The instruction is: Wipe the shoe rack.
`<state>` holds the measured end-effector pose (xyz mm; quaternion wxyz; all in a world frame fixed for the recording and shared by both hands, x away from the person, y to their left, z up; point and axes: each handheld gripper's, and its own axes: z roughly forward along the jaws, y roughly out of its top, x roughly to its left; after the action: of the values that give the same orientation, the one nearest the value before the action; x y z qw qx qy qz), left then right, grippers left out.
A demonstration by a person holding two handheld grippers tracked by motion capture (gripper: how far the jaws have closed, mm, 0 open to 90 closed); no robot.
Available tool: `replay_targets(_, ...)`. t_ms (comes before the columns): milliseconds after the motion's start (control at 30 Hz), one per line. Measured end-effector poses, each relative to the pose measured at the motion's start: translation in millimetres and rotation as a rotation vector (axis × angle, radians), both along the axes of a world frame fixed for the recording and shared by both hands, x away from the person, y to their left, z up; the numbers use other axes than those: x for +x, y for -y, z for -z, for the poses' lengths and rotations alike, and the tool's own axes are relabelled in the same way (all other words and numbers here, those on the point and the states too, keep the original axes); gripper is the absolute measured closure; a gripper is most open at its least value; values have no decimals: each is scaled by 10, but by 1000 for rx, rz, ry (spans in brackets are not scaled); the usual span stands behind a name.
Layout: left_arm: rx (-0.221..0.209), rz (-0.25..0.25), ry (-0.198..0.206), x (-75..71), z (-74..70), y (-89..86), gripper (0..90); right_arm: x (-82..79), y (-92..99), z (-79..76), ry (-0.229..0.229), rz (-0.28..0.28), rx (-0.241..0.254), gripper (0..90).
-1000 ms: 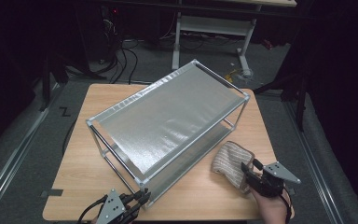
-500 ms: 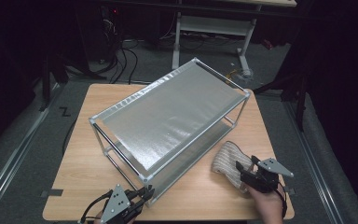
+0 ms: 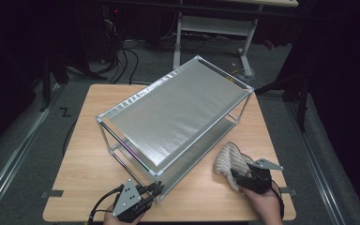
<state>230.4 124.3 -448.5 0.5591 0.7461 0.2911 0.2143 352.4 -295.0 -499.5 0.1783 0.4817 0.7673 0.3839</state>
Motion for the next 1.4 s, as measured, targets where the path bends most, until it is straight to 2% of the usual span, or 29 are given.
replay_targets(100, 0, 1, 0, 0, 0, -1, 810, -25, -17, -6, -10, -32, 25, 679)
replay_targets(167, -2, 4, -2, 2, 0, -2, 810, -51, -62, -29, 11, -40, 4, 728)
replay_targets(233, -1, 5, -2, 3, -2, -3, 810, -86, -114, -107, 70, -38, -25, 735)
replay_targets(367, -2, 8, -2, 5, 0, -6, 810, -63, -219, -268, 153, -29, -18, 734)
replay_targets(567, -7, 9, -5, 6, 2, -7, 810, 197, -459, -465, 223, -20, 38, 732)
replay_targets(667, -11, 9, -3, 6, 7, -8, 809, 387, -621, -476, 229, -19, 50, 731)
replay_targets(733, -12, 9, -1, 4, 11, -9, 810, 507, -749, -435, 221, -23, 50, 731)
replay_targets(900, -17, 10, 1, 3, 16, -11, 809, 731, -1060, -228, 164, -42, -11, 730)
replay_targets(967, -17, 11, 1, 1, 16, -12, 810, 773, -1112, -160, 142, -43, -33, 730)
replay_targets(1100, -18, 11, 2, -3, 18, -14, 810, 845, -1099, -61, 79, -33, -39, 730)
replay_targets(1200, -17, 16, 1, -8, 17, -11, 809, 857, -1068, -62, 51, -30, -41, 730)
replay_targets(1400, -16, 32, 3, -45, 16, 23, 809, 764, -999, -60, 54, -22, -53, 730)
